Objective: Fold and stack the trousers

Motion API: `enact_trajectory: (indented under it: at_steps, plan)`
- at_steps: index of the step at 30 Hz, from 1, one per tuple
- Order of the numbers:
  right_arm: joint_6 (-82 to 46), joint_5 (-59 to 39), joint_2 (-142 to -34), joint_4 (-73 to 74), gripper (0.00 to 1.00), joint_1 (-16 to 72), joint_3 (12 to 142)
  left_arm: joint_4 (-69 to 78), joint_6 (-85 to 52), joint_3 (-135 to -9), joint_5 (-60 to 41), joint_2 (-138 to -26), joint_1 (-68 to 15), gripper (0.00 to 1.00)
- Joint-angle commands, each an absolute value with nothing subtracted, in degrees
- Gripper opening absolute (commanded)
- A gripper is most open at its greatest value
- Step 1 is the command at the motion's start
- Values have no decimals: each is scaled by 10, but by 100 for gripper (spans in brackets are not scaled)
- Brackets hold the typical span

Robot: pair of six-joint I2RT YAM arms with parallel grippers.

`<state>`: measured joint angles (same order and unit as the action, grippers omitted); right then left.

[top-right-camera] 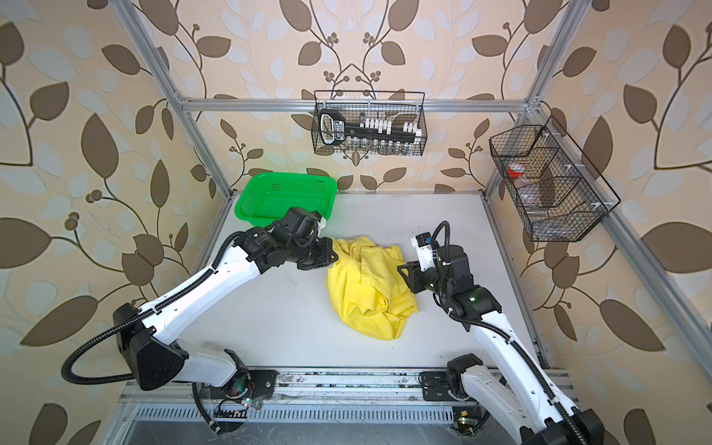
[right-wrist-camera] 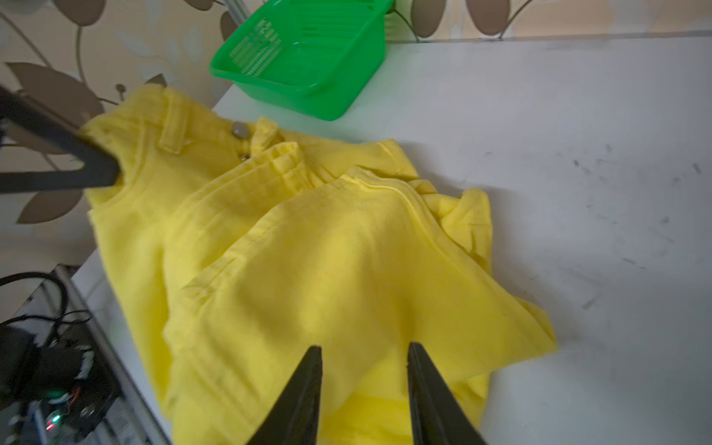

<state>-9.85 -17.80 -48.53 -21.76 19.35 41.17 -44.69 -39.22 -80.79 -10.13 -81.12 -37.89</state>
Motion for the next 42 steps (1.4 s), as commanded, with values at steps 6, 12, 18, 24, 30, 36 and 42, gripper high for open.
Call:
enact_trajectory:
  at_steps: [6,12,18,24,30,36,42]
  plan:
    - [-45,-98,-518,-186,85,360,403,-465,-365,-816,-85,-807,-378,0]
    - [-9,-23,-640,-111,79,384,403,-462,-368,-816,-84,-810,-375,0]
    - [-70,-64,-639,-69,17,321,411,-489,-363,-812,-45,-797,-367,0]
    - [-126,-96,-541,-93,0,190,377,-574,-337,-878,64,-791,-341,0]
    - [-70,-66,-497,-192,0,83,490,-620,-322,-951,119,-789,-316,0]
    - [-68,161,-510,-306,0,61,587,-683,-327,-970,226,-767,-284,0]
    - [-110,284,-490,-273,0,37,448,-647,-361,-762,258,-695,-224,0]
